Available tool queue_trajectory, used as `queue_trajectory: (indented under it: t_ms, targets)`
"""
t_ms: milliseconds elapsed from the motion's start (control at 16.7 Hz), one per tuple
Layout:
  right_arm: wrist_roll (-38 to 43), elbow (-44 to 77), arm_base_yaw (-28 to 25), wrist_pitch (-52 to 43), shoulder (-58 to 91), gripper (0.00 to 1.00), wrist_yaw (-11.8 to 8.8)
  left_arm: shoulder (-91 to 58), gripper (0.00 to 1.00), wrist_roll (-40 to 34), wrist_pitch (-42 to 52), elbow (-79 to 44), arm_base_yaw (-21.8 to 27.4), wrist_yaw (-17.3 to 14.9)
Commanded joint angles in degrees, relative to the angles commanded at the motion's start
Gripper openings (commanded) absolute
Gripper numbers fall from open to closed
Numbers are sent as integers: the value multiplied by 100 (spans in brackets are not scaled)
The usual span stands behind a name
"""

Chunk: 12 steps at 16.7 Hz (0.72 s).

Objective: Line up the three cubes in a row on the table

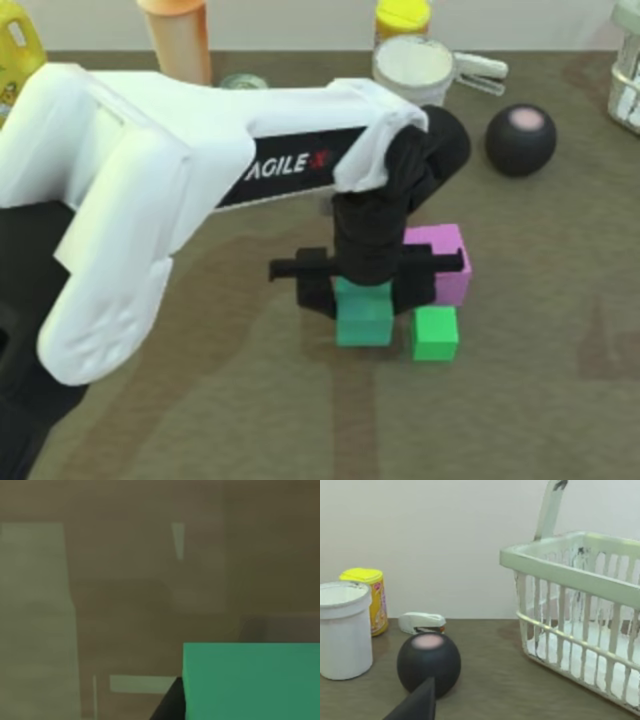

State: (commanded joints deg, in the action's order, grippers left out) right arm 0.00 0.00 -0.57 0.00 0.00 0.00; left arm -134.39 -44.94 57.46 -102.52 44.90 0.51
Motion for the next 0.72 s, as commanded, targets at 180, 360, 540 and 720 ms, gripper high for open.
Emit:
queue_trajectory:
  t_ms: [180, 360, 540, 720]
  targets:
    - [0, 0, 0, 0, 0, 100, 0, 0, 8, 0, 0, 0, 0, 0]
    - [0, 0, 0, 0, 0, 100, 0, 0, 30, 0, 0, 0, 0, 0]
    - [0, 0, 0, 0, 0, 100, 0, 0, 53, 0, 0, 0, 0, 0]
    - [0, 0, 0, 0, 0, 100, 0, 0, 75, 0, 0, 0, 0, 0]
